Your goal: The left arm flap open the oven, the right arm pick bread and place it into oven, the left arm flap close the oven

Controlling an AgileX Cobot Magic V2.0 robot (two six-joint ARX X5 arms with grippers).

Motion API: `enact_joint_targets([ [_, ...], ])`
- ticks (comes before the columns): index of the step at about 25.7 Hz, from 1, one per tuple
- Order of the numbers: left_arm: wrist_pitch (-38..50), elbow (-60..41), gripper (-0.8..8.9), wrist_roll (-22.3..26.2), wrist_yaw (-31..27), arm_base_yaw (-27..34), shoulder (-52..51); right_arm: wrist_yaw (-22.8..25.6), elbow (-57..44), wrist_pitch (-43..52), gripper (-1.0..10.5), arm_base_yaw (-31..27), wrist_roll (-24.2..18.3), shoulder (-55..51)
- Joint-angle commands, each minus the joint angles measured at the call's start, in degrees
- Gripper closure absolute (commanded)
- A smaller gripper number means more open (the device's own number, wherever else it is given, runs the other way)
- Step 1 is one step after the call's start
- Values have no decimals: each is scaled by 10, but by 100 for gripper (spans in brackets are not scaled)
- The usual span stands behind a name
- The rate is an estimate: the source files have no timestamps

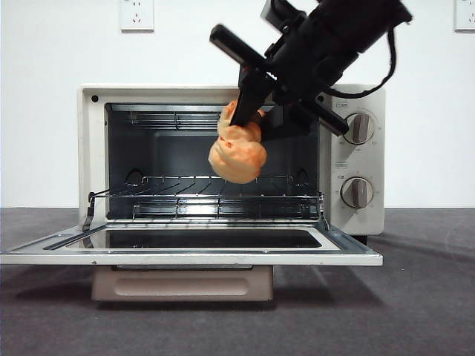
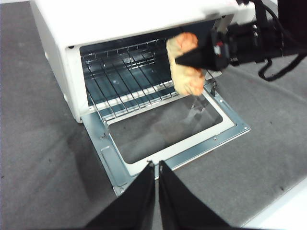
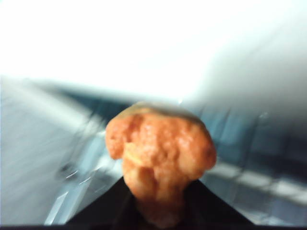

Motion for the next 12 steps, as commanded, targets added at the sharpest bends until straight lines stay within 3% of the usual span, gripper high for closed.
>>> enact_joint_targets([
  [1,-1,10,794,-4,-2,-5,3,28,31,-19,875,-2,6,23],
  [8,-9,10,794,-4,-2,-5,3,73,49,-24,875,-16,3,33],
  [12,2,10,794,-4,-3,-5,3,74,48,-29,873,-23,3,33],
])
